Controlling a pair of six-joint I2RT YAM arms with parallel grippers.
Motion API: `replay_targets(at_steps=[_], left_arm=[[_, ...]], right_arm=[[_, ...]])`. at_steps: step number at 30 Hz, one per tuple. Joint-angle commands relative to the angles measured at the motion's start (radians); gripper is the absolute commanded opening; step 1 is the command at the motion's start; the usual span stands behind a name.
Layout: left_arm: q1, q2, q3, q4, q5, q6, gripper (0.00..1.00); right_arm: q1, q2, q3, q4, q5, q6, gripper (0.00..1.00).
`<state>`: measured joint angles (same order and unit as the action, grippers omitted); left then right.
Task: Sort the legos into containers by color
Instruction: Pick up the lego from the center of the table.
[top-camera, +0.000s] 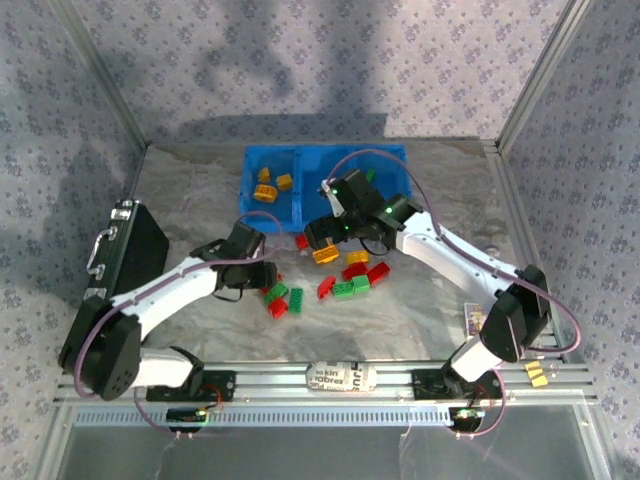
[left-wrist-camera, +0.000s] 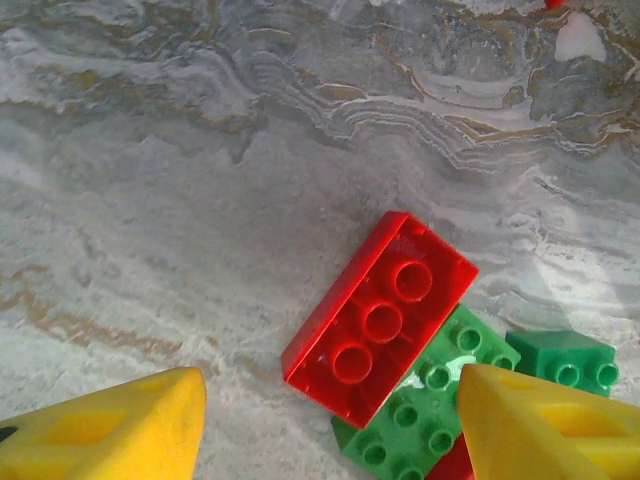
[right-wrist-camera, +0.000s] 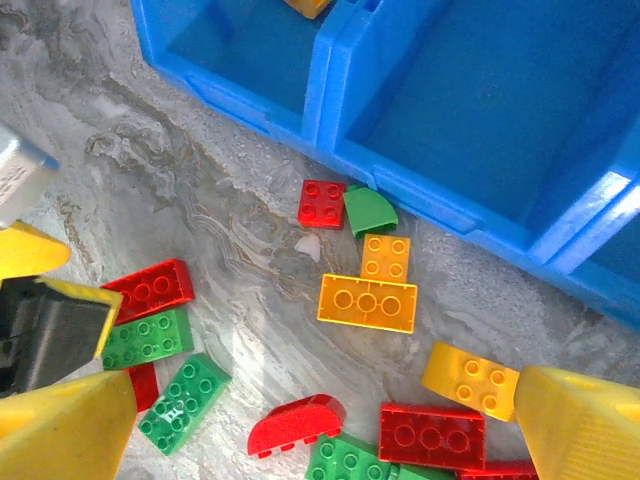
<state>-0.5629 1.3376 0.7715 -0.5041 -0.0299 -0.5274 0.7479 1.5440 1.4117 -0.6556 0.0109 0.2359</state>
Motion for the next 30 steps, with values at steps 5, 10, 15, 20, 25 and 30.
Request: replay_targets(at_steps=[5,10,15,20,25,30], left_arm=[[0.002,0.148,0.114,0.001,0.002,0.071,0.69],[-0.001,0.222,0.164,-0.009,0.002,0.09,0.68],[-0.022,0.265,0.193,-0.029,0.005,0.099,0.68],[-0.039,0.287,0.196,-0.037,0.007,0.096,0.68],[-0.043,0.284,0.179,-0.046,0.003,0.095,0.68],[-0.044,0.293,0.161,-0.048,-0.01,0.098,0.67]], right_arm=[[-0.02,-0.068,-0.074,0.05,-0.012,0.032,0.99],[-0.036,-0.091,-0.112,0.079,-0.023,0.041,0.99],[-0.052,-0.105,-0.139,0.091,-0.035,0.046,0.99],[-0.064,-0.115,-0.158,0.105,-0.044,0.051,0.99],[-0.072,-0.13,-0.182,0.114,-0.05,0.055,0.99],[-0.081,-0.144,-0.202,0.123,-0.06,0.06,0.99]])
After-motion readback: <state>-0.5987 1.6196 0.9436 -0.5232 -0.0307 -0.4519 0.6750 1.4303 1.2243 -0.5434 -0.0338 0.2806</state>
